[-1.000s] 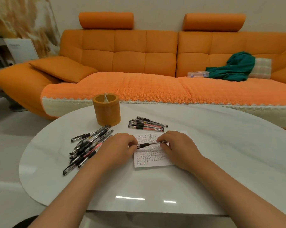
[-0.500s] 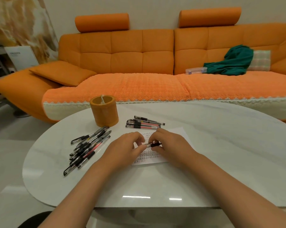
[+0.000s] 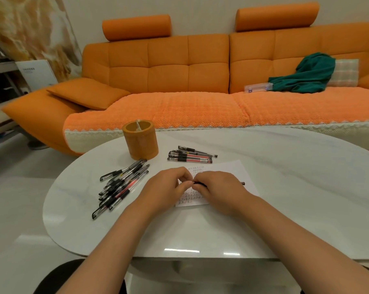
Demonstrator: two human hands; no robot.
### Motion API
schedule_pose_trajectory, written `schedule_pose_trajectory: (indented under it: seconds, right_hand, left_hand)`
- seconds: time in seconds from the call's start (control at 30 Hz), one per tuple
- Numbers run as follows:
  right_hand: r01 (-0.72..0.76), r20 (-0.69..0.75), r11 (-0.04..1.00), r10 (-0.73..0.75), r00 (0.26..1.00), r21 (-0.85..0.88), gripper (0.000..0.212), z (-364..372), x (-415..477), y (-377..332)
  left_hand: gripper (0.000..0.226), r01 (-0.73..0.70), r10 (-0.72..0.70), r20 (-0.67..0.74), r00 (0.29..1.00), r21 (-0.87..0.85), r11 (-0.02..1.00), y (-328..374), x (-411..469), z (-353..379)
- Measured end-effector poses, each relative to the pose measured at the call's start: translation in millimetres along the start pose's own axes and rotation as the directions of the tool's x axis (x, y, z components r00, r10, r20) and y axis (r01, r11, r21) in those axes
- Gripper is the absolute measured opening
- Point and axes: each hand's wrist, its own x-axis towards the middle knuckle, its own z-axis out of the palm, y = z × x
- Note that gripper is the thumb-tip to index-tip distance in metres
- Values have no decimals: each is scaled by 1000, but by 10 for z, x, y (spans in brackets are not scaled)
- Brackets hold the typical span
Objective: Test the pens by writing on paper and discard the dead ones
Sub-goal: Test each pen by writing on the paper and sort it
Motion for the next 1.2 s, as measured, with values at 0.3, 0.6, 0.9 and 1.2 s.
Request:
schedule_pose_trajectory:
  seconds: [0.3, 0.6, 0.9, 1.2]
  right_hand:
    - [-11, -80, 999, 8, 997, -36, 35, 29, 24, 19]
    - [-124, 67, 987, 118, 991, 99, 50, -61, -37, 91]
    - [-129, 24, 911, 130, 991, 391, 32, -135, -44, 139]
    - [-169, 97, 558, 157, 983, 812, 51, -162, -13, 96]
  left_hand:
    - [7, 9, -10, 0, 1000, -139, 990, -49, 16, -33]
    - [4, 116, -118, 26, 993, 57, 992, -166, 54, -143]
    - [14, 154, -162, 20, 987, 210, 965, -260, 61, -99]
    - [48, 46, -76, 160, 984, 181, 982, -265, 100, 8]
